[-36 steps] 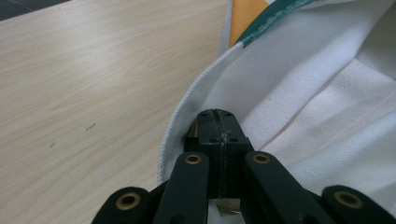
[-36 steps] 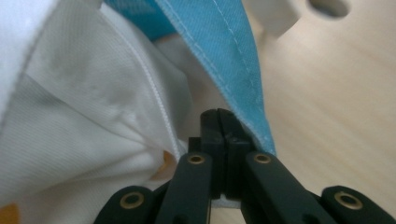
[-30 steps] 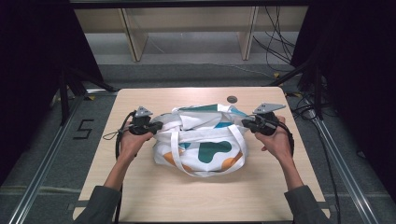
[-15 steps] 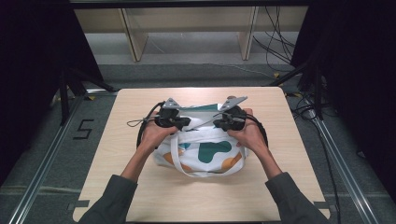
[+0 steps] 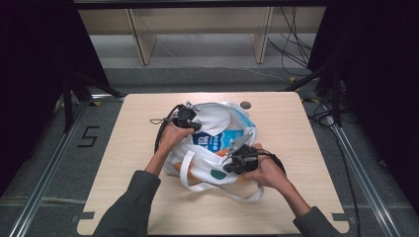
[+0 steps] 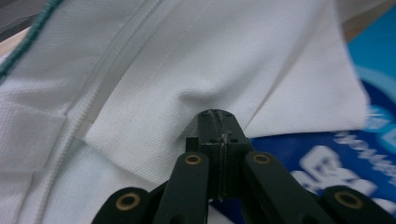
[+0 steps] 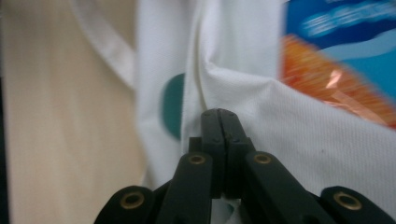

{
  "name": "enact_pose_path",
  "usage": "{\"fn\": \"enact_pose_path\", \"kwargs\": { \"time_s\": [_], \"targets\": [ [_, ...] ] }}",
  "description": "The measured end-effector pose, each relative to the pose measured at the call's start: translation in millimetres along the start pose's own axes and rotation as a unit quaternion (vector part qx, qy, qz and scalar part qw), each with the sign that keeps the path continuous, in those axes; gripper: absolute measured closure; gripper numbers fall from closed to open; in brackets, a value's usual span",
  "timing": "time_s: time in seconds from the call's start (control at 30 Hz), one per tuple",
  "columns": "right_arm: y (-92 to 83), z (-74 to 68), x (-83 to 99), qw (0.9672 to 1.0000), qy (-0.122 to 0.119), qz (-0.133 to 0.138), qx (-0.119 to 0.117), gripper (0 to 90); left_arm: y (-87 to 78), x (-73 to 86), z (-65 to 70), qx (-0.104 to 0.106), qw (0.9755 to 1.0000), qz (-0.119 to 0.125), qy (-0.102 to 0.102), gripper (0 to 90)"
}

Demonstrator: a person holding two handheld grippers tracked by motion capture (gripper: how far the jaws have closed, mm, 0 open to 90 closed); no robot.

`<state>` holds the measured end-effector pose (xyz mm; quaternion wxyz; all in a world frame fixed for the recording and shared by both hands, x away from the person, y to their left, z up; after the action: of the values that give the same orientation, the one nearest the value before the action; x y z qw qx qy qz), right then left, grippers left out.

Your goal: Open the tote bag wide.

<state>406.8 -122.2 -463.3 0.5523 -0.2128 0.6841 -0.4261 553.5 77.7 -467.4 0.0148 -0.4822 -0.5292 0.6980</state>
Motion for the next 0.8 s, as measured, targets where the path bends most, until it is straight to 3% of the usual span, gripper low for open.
{"fn": "enact_pose_path", "kwargs": {
  "time_s": [0.03, 0.07, 0.1, 0.13, 0.23, 0.33, 0.37, 0.4, 0.43, 0.47, 0.5, 0.53, 0.57, 0.7, 0.73, 0.77, 0.8],
  "targets": [
    [3.1, -7.0, 3.9, 0.9999, 0.000, -0.004, -0.010, 90.0, 4.4, 0.8, -3.9, -0.006, 0.9999, -0.014, -0.001, 89.4],
    [8.7, -16.7, 8.4, 1.0000, 0.002, -0.006, 0.001, 90.0, 8.6, 0.5, -6.9, -0.008, 0.9997, -0.015, -0.016, 89.4],
    [9.0, -16.6, 7.4, 0.9998, -0.019, -0.002, 0.007, 90.0, 10.0, 0.0, -6.3, -0.012, 0.9997, -0.016, -0.015, 89.5],
    [7.8, -19.1, 7.0, 0.9999, -0.007, -0.006, 0.008, 90.0, 9.6, -0.8, -4.2, -0.018, 0.9996, -0.021, -0.007, 89.4],
    [1.0, -18.1, 1.2, 0.9998, -0.009, 0.002, 0.017, 90.0, -0.1, -2.9, 1.5, -0.016, 0.9996, -0.018, 0.014, 86.8],
    [-17.6, -10.9, -11.6, 0.9977, -0.013, 0.054, 0.040, 90.0, -11.7, -1.5, 5.8, -0.009, 0.9997, -0.004, 0.022, 84.8],
    [-24.8, -7.4, -16.0, 0.9962, -0.004, 0.065, 0.058, 90.0, -14.5, 0.0, 7.6, -0.003, 0.9998, 0.001, 0.021, 84.6],
    [-24.8, -7.4, -16.0, 0.9962, -0.004, 0.065, 0.058, 90.0, -14.5, 0.0, 7.6, -0.003, 0.9998, 0.001, 0.021, 84.5],
    [-37.7, 2.3, -24.9, 0.9923, 0.006, 0.088, 0.087, 90.0, -22.6, 4.7, 11.6, 0.016, 0.9996, 0.012, 0.021, 84.4],
    [-43.1, 8.1, -29.0, 0.9905, 0.010, 0.098, 0.096, 90.0, -22.6, 4.7, 11.6, 0.016, 0.9996, 0.012, 0.021, 84.4],
    [-43.1, 8.1, -29.0, 0.9905, 0.010, 0.098, 0.096, 90.0, -25.9, 7.7, 13.7, 0.023, 0.9994, 0.019, 0.017, 84.4],
    [-47.0, 15.0, -31.8, 0.9888, 0.012, 0.096, 0.113, 90.0, -29.5, 11.2, 16.2, 0.031, 0.9991, 0.021, 0.019, 84.4],
    [-47.5, 31.5, -34.3, 0.9857, 0.026, 0.087, 0.142, 90.0, -35.8, 20.9, 23.6, 0.045, 0.9981, 0.002, 0.042, 84.4],
    [-37.4, 47.7, -23.5, 0.9874, 0.033, 0.046, 0.147, 90.0, -50.1, 42.1, 40.2, 0.069, 0.9950, 0.009, 0.071, 86.0],
    [-35.3, 51.2, -18.6, 0.9858, 0.035, 0.036, 0.161, 90.0, -50.1, 42.1, 40.2, 0.069, 0.9950, 0.009, 0.071, 86.3],
    [-34.2, 55.0, -12.6, 0.9844, 0.035, 0.023, 0.171, 90.0, -57.7, 51.1, 48.4, 0.070, 0.9931, -0.003, 0.094, 86.3],
    [-33.1, 57.6, -7.5, 0.9852, 0.052, 0.029, 0.160, 90.0, -60.6, 56.1, 51.6, 0.075, 0.9918, -0.012, 0.103, 86.5]
  ]
}}
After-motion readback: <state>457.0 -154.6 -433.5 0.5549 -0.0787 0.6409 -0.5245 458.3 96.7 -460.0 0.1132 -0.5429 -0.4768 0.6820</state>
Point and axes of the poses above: each handheld gripper's, and its own axes: y roughly forward along the jaws, x roughly out of its underside, z roughly to its right, the point moved 3 cm from there along y, roughly forward along the jaws, and after that the axes turned 1 degree about x, right-handed, at the moved point
